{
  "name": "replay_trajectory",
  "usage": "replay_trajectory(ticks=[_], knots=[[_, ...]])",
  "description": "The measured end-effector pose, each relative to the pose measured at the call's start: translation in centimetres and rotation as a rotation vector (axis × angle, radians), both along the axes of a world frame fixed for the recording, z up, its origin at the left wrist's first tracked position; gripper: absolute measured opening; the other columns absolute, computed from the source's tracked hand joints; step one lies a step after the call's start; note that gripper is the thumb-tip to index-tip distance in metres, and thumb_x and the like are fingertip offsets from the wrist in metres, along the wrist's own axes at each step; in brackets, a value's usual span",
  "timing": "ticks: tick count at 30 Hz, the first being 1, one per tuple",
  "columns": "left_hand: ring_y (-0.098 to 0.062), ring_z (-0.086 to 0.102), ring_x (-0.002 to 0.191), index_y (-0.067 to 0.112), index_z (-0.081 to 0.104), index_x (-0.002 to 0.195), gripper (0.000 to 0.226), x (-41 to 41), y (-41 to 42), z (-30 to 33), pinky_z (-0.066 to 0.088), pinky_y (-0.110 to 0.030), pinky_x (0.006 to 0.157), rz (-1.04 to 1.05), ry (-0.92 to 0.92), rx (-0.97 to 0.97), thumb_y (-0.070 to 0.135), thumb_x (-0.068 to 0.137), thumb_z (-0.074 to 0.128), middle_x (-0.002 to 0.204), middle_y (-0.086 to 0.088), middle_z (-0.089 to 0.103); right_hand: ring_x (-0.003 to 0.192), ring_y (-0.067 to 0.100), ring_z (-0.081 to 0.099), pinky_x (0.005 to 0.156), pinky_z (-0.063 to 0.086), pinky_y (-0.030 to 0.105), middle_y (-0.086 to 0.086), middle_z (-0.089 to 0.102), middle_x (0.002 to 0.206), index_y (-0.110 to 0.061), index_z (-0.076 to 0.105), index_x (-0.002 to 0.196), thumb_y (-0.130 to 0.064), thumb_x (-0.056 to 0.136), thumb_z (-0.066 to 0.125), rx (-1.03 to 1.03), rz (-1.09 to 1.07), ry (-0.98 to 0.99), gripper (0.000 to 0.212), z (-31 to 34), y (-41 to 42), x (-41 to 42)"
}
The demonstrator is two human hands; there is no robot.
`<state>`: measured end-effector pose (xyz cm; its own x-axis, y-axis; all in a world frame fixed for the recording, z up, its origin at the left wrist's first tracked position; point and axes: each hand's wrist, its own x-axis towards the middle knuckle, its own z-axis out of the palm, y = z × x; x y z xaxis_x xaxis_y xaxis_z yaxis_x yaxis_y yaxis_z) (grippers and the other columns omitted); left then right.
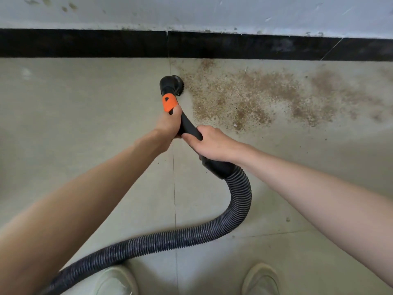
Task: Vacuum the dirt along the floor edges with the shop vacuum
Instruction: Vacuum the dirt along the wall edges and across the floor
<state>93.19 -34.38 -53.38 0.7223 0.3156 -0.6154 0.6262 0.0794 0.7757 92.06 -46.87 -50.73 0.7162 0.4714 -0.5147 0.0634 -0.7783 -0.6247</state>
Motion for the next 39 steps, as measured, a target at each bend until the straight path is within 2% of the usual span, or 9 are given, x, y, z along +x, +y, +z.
replay_trajectory(ticks=[3, 7, 11, 17, 20, 24, 31, 34, 39], knots=[[-0.014, 0.045, 0.066, 0.005, 0.041, 0.115, 0.026, 2.1, 0.7, 0.1, 0.039, -0.024, 0.053, 0.052, 0.006, -0.028, 0.023, 0.1, 0.031, 0.076, -0.003, 0.041, 0.078, 0.029, 0.065, 0.075, 0.051, 0.039, 0.006, 0.062, 0.076, -0.017, 0.046, 0.074, -0.048, 0.096, 0.047, 0.044, -0.021, -0.008, 0.038, -0.3, 1.2, 1.6], [-0.015, 0.046, 0.07, -0.002, 0.038, 0.128, 0.039, 4.1, 1.9, -0.8, 0.043, -0.03, 0.069, 0.103, -0.017, -0.038, 0.025, 0.1, 0.029, 0.079, -0.003, 0.042, 0.08, 0.024, 0.064, 0.075, 0.05, 0.038, 0.005, 0.067, 0.085, -0.018, 0.051, 0.08, -0.05, 0.092, 0.053, 0.023, -0.012, -0.055, 0.034, -1.3, 0.9, 2.6], [-0.018, 0.048, 0.095, 0.001, 0.036, 0.133, 0.042, 5.4, 3.3, -2.0, 0.043, -0.03, 0.083, 0.147, -0.055, -0.066, 0.027, 0.101, 0.03, 0.096, -0.004, 0.047, 0.08, 0.02, 0.064, 0.072, 0.051, 0.037, 0.001, 0.068, 0.087, -0.018, 0.056, 0.094, -0.056, 0.087, 0.054, 0.054, -0.074, -0.085, 0.039, -2.9, 0.1, 2.7], [-0.016, 0.05, 0.088, 0.009, 0.039, 0.114, 0.025, 8.0, 2.9, -3.1, 0.042, -0.029, 0.081, 0.148, -0.077, -0.056, 0.028, 0.101, 0.031, 0.084, -0.001, 0.047, 0.069, 0.022, 0.061, 0.062, 0.047, 0.037, 0.002, 0.066, 0.076, -0.018, 0.051, 0.083, -0.051, 0.088, 0.053, 0.082, -0.113, -0.194, 0.033, -4.0, -0.1, 4.4], [-0.013, 0.049, 0.076, 0.007, 0.039, 0.11, 0.025, 8.8, 1.6, -3.9, 0.044, -0.029, 0.074, 0.122, -0.082, -0.048, 0.028, 0.1, 0.031, 0.082, -0.002, 0.046, 0.069, 0.02, 0.06, 0.059, 0.045, 0.035, -0.001, 0.064, 0.073, -0.025, 0.05, 0.083, -0.05, 0.088, 0.053, 0.064, -0.115, -0.2, 0.026, -4.5, -1.7, 5.0], [-0.019, 0.048, 0.081, 0.004, 0.042, 0.108, 0.028, 9.9, -1.4, -5.1, 0.045, -0.031, 0.074, 0.051, -0.087, -0.041, 0.028, 0.099, 0.032, 0.081, -0.004, 0.045, 0.065, 0.019, 0.057, 0.055, 0.039, 0.033, -0.004, 0.056, 0.065, -0.028, 0.051, 0.083, -0.049, 0.087, 0.054, 0.042, -0.162, -0.225, 0.022, -5.0, -5.2, 5.3], [-0.022, 0.048, 0.085, 0.002, 0.044, 0.115, 0.037, 12.0, -7.4, -5.1, 0.043, -0.034, 0.077, -0.123, -0.054, -0.039, 0.033, 0.098, 0.033, 0.083, -0.004, 0.046, 0.068, 0.021, 0.06, 0.062, 0.049, 0.041, 0.004, 0.063, 0.074, -0.023, 0.057, 0.092, -0.049, 0.089, 0.054, 0.06, -0.289, -0.2, 0.027, -5.4, -10.5, 5.5], [-0.023, 0.047, 0.084, 0.005, 0.046, 0.102, 0.031, 12.6, -9.3, -4.4, 0.042, -0.035, 0.075, -0.204, -0.054, -0.039, 0.033, 0.098, 0.033, 0.085, -0.007, 0.046, 0.069, 0.022, 0.061, 0.066, 0.051, 0.044, 0.003, 0.065, 0.075, -0.025, 0.057, 0.091, -0.05, 0.086, 0.053, 0.078, -0.379, -0.205, 0.026, -5.7, -11.8, 5.2], [-0.023, 0.046, 0.083, 0.005, 0.045, 0.102, 0.029, 13.3, -10.7, -3.5, 0.042, -0.034, 0.074, -0.281, -0.04, -0.032, 0.031, 0.099, 0.034, 0.083, -0.006, 0.045, 0.072, 0.023, 0.061, 0.069, 0.05, 0.044, 0.002, 0.067, 0.076, -0.024, 0.057, 0.089, -0.049, 0.087, 0.052, 0.089, -0.497, -0.212, 0.026, -5.9, -11.6, 4.7]])
